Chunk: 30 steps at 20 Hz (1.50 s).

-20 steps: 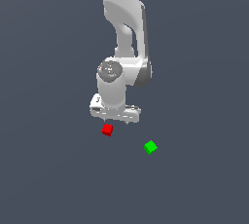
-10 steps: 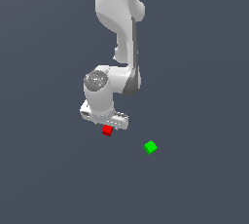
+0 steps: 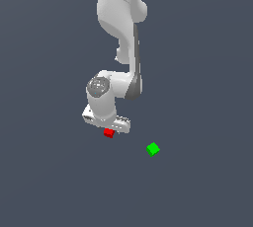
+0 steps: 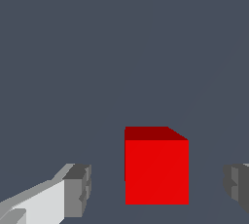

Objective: Stack the red cube on top of the green cube.

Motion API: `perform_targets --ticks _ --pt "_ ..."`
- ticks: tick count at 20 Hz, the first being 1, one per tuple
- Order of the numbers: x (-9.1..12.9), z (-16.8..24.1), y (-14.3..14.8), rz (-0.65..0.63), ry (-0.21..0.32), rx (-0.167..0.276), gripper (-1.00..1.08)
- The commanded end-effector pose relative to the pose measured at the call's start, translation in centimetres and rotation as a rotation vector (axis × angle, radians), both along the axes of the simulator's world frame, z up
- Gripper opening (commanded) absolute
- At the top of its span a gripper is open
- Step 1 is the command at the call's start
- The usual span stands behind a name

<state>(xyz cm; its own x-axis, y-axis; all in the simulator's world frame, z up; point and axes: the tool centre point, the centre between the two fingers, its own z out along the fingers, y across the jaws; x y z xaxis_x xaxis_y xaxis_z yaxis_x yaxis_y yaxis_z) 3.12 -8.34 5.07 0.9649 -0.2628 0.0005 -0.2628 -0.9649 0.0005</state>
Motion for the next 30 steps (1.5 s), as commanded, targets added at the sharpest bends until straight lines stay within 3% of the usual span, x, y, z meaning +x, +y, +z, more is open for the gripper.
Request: perform_targets --ticks 1,9,10,23,30 --pt "-0.1 -1.4 0.0 -0.001 0.001 0.000 1.00" --pt "0.1 -3.1 -0.1 -0.002 0.001 0.001 1.00" --pt "0.1 -3.1 -0.1 -0.002 0.001 0.001 -1.00" --pt "0.0 -2.8 0.0 -0.002 0.001 0.001 -1.00" --pt "-0.1 0.0 0.0 -0.002 0.001 0.001 -1.00"
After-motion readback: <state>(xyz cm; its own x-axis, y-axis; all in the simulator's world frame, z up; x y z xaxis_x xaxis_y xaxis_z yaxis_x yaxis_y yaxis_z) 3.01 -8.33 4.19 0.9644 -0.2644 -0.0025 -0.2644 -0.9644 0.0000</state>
